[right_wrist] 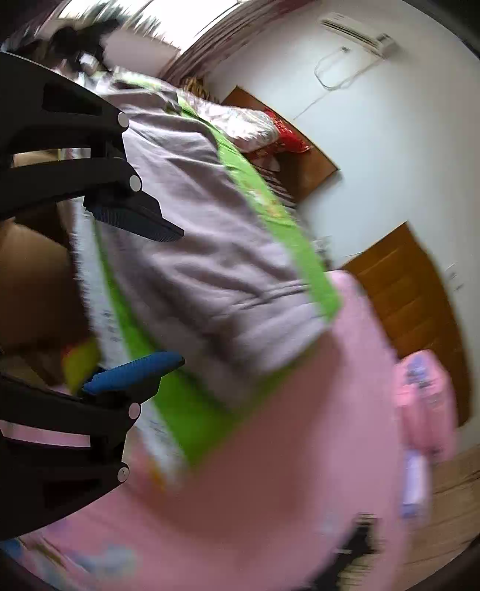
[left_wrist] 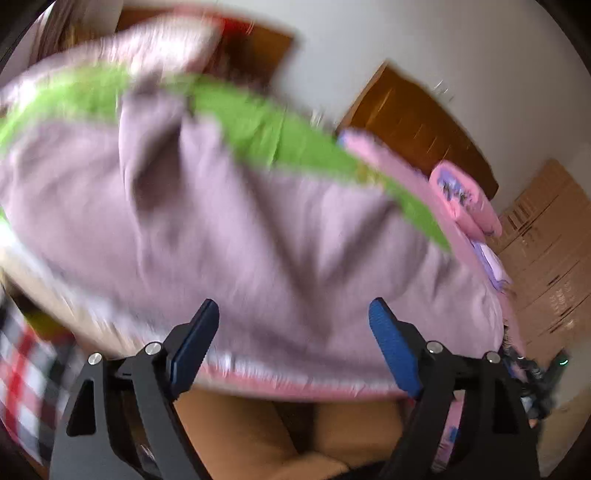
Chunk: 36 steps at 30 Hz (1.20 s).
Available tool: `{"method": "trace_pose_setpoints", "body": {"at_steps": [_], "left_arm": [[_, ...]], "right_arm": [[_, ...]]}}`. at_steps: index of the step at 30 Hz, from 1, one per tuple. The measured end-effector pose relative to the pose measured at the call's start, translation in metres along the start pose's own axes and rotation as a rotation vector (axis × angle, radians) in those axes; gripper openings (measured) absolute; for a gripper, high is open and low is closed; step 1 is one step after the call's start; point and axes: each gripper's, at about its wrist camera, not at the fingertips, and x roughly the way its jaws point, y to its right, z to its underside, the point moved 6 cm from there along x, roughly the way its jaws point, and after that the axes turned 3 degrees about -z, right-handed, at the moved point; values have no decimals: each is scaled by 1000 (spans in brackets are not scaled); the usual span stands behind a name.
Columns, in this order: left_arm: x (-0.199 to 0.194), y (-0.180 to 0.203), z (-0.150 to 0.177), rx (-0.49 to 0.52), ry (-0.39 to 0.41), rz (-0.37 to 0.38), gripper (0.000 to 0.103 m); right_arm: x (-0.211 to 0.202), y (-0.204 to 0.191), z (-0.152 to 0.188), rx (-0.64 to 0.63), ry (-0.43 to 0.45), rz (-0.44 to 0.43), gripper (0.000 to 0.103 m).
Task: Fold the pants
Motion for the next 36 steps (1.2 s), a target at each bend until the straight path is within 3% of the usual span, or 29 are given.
{"method": "trace_pose_setpoints", "body": {"at_steps": [4,8,10,14,16,19,25,29,31,33,36], "left_arm": [[-2,76,-13,222,43,84,98],[45,152,1,401,-53,166,98],[80,175,19,477,-128,119,98],[111,174,56,514,-250,116,98],[124,170,79,531,-314,104,98],[121,168,96,611,-235,83,100],[120,167,86,581,-272,140,99],[90,163,35,570,-160,156,99],[89,153,5,524,-131,142,100],[96,139,-26,438,-126,109,100],[112,122,-36,374,-174,86,100]], "right_arm": [[4,-30,-26,-173,70,52,62],[30,-54,-42,-250,73,37,64],[46,-62,-45,-290,72,58,67],[64,-58,-31,-356,24,127,74],[73,-40,-12,-384,-45,183,74],[76,-25,12,-478,-49,210,75],[72,-36,3,-497,-61,282,76],[60,-80,-24,-572,3,210,77],[65,-101,-42,-608,22,182,83],[80,-121,-57,-623,-7,120,88],[124,-151,-71,-623,-90,49,88]]}}
